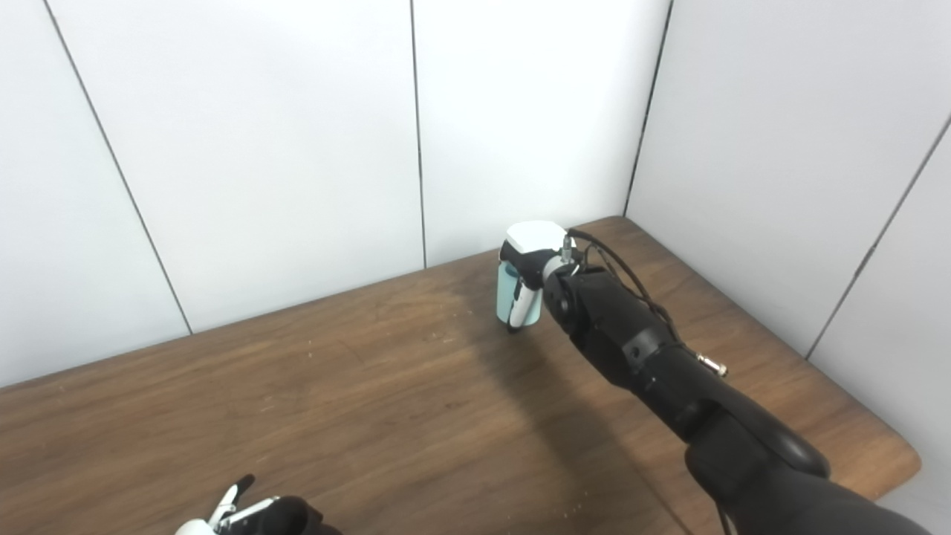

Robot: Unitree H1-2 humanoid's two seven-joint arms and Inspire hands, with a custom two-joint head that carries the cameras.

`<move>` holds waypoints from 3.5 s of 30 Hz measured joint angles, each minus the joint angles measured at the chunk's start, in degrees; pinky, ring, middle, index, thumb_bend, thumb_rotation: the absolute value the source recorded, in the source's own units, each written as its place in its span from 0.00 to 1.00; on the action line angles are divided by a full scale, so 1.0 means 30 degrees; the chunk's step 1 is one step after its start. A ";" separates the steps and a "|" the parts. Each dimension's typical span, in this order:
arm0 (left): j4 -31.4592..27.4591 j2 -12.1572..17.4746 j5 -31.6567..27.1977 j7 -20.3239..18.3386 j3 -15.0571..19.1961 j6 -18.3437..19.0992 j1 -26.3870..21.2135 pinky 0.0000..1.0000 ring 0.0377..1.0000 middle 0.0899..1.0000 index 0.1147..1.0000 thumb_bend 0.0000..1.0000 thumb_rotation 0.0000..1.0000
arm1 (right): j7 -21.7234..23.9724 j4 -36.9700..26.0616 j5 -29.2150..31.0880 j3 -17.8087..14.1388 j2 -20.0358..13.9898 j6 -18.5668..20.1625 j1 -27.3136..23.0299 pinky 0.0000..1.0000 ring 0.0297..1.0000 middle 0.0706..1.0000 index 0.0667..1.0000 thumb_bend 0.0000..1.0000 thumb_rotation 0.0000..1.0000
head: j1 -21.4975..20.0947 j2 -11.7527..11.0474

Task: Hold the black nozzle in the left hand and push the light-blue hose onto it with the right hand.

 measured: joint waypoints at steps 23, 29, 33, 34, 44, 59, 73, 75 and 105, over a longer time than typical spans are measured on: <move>-0.0576 -0.0097 0.0500 -0.0462 -0.0092 0.0764 0.0051 1.00 0.60 0.44 0.42 0.52 0.00 | 0.0135 -0.5521 -0.0324 -0.0571 -0.0287 0.0591 0.1294 0.33 0.40 0.45 0.47 0.50 0.00 | 0.3105 0.1407; -0.0696 -0.0631 0.1114 -0.0462 -0.0331 0.1391 0.0087 1.00 0.58 0.44 0.42 0.52 0.00 | 0.1409 -0.8262 -0.0231 -0.1156 -0.0430 0.0492 0.1881 0.31 0.39 0.46 0.48 0.50 0.00 | 0.5212 0.1934; -0.0743 -0.0868 0.1504 -0.0449 -0.0409 0.1632 0.0105 1.00 0.58 0.44 0.42 0.52 0.00 | 0.2296 -1.0004 0.0117 -0.1405 -0.0262 0.0272 0.2620 0.31 0.39 0.47 0.47 0.50 0.00 | 0.7058 0.1495; -0.0745 -0.0913 0.1573 -0.0431 -0.0412 0.1696 0.0119 1.00 0.58 0.44 0.42 0.52 0.00 | 0.2461 -1.0490 0.0135 -0.1432 -0.0195 0.0238 0.2826 0.31 0.39 0.47 0.47 0.50 0.00 | 0.7351 0.1495; -0.0738 -0.1496 0.2233 -0.0198 -0.0502 0.2134 0.0274 1.00 0.58 0.46 0.41 0.52 0.00 | 0.4503 -1.5060 0.1053 -0.1665 0.0452 -0.0508 0.4235 0.31 0.39 0.46 0.47 0.50 0.00 | 0.9492 0.2051; -0.0526 -0.2096 0.2866 0.0194 -0.0664 0.2759 0.0198 1.00 0.57 0.47 0.41 0.52 0.00 | 0.6940 -1.9003 0.2463 -0.2584 0.1936 -0.0097 0.5162 0.40 0.41 0.44 0.46 0.50 0.00 | 1.1133 0.3077; -0.0662 -0.1928 0.2953 0.0117 -0.0520 0.2801 0.0167 1.00 0.61 0.47 0.40 0.52 0.00 | 0.8612 -2.0301 0.2284 -0.2686 0.2765 0.1168 0.4975 0.45 0.41 0.44 0.46 0.50 0.00 | 1.2041 0.3985; -0.0743 -0.1866 0.2952 -0.0025 -0.0472 0.2802 0.0166 1.00 0.61 0.48 0.40 0.52 0.00 | 0.8616 -2.0301 0.2290 -0.2708 0.2796 0.1151 0.4925 0.46 0.41 0.44 0.46 0.50 0.00 | 1.2012 0.4160; -0.1742 -0.0935 0.2017 -0.1534 0.0542 0.2797 0.0443 1.00 0.59 0.41 0.44 0.52 0.00 | 0.9338 -2.2059 0.1917 -0.2875 0.3620 0.1821 0.4623 0.36 0.41 0.45 0.45 0.50 0.00 | 1.0665 0.4600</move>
